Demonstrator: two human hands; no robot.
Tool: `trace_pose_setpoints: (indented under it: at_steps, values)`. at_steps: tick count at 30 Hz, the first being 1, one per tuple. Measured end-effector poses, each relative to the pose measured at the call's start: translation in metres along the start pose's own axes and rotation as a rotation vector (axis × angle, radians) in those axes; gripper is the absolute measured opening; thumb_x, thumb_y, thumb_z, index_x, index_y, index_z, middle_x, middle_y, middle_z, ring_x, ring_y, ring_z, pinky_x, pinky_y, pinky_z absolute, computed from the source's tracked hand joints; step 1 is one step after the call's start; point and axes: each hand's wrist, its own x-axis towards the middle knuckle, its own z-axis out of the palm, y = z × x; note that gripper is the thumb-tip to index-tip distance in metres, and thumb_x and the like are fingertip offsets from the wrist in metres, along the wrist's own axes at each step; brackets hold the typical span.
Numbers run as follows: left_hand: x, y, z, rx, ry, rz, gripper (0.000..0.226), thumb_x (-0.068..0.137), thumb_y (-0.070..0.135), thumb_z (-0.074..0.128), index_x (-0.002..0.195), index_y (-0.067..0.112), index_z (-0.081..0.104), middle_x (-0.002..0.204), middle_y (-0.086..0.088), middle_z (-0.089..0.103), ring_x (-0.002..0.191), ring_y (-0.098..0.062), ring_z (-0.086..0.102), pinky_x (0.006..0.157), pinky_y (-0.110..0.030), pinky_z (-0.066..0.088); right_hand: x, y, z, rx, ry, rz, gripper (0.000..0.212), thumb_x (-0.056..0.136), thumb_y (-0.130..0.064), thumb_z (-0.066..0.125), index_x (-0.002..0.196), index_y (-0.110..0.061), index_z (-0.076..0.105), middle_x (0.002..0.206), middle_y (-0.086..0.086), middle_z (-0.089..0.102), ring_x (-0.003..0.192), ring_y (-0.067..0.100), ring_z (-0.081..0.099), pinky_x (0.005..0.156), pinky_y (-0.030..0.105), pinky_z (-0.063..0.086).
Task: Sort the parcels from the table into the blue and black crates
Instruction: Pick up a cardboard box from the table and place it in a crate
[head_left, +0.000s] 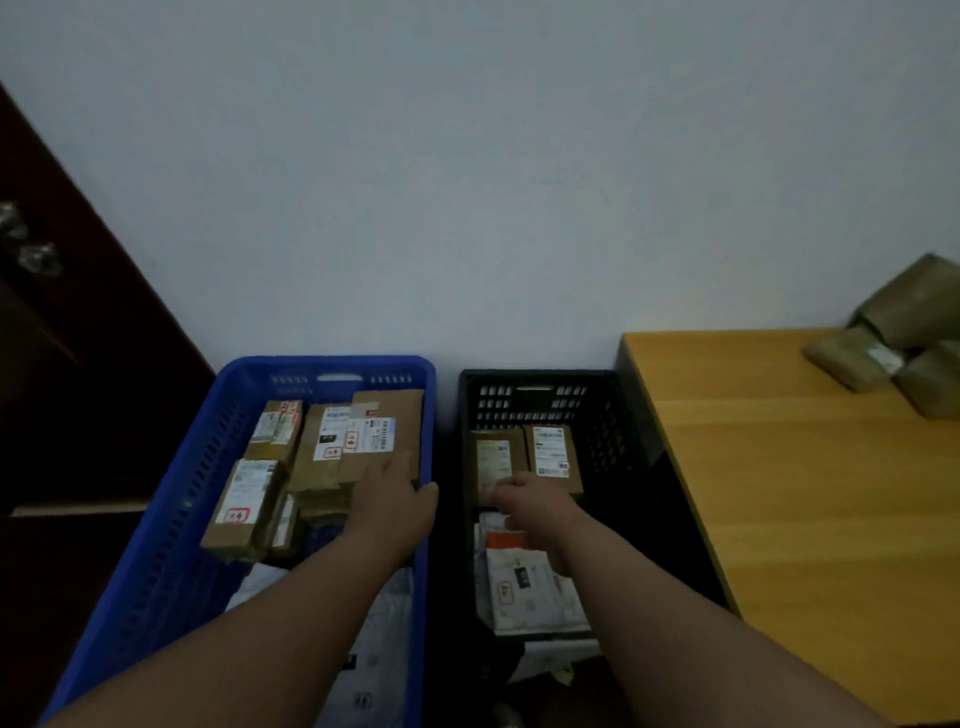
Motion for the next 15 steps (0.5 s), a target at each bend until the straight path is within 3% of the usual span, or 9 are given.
trace_pose_setpoints:
  at_steps: [2, 4, 7, 11, 15]
  values:
    - [-0.012, 0.017, 0.007, -0.016, -0.039, 0.033, 0.054, 0.097, 0.031, 0.050, 0.144, 0.009, 0.038, 0.146, -0.019, 0.040, 0.132, -0.035, 0.039, 0.110, -0.040, 0.034, -0.018, 0.014, -0.019, 0.021, 0.034, -0.007, 0.018, 0.093, -0.029, 0.060, 0.107, -0.019, 0.058, 0.105, 0.002, 0.059, 0.087, 0.013, 0.056, 0.066, 0.026, 0.046]
    - [-0.023, 0.038, 0.017, -0.061, -0.065, 0.070, 0.054, 0.098, 0.029, 0.051, 0.146, 0.010, 0.037, 0.149, -0.017, 0.039, 0.134, -0.032, 0.039, 0.109, -0.037, 0.035, -0.033, 0.028, -0.042, 0.041, 0.069, 0.007, 0.020, 0.093, -0.031, 0.059, 0.110, -0.021, 0.055, 0.108, 0.000, 0.055, 0.095, 0.017, 0.055, 0.073, 0.029, 0.048]
    - [-0.037, 0.071, 0.038, -0.114, -0.086, 0.144, 0.048, 0.097, 0.025, 0.052, 0.143, 0.012, 0.043, 0.140, -0.012, 0.051, 0.116, -0.021, 0.051, 0.087, -0.026, 0.038, -0.050, 0.049, -0.080, 0.048, 0.134, 0.012, 0.030, 0.096, -0.036, 0.057, 0.122, -0.022, 0.053, 0.111, -0.001, 0.052, 0.101, 0.019, 0.054, 0.081, 0.034, 0.048]
    - [-0.051, 0.121, 0.083, -0.149, -0.141, 0.149, 0.043, 0.098, 0.028, 0.051, 0.138, 0.013, 0.048, 0.131, -0.009, 0.057, 0.109, -0.020, 0.054, 0.086, -0.026, 0.039, -0.071, 0.083, -0.138, 0.003, 0.254, -0.013, 0.035, 0.098, -0.034, 0.052, 0.128, -0.015, 0.055, 0.117, 0.003, 0.057, 0.111, 0.023, 0.056, 0.097, 0.041, 0.048]
    - [-0.060, 0.183, 0.144, -0.218, -0.218, 0.139, 0.035, 0.100, 0.031, 0.049, 0.131, 0.016, 0.054, 0.126, -0.005, 0.057, 0.095, -0.015, 0.053, 0.074, -0.026, 0.041, -0.085, 0.126, -0.214, 0.048, 0.322, 0.015, 0.034, 0.100, -0.029, 0.050, 0.127, -0.010, 0.056, 0.114, 0.006, 0.057, 0.105, 0.025, 0.056, 0.082, 0.038, 0.046]
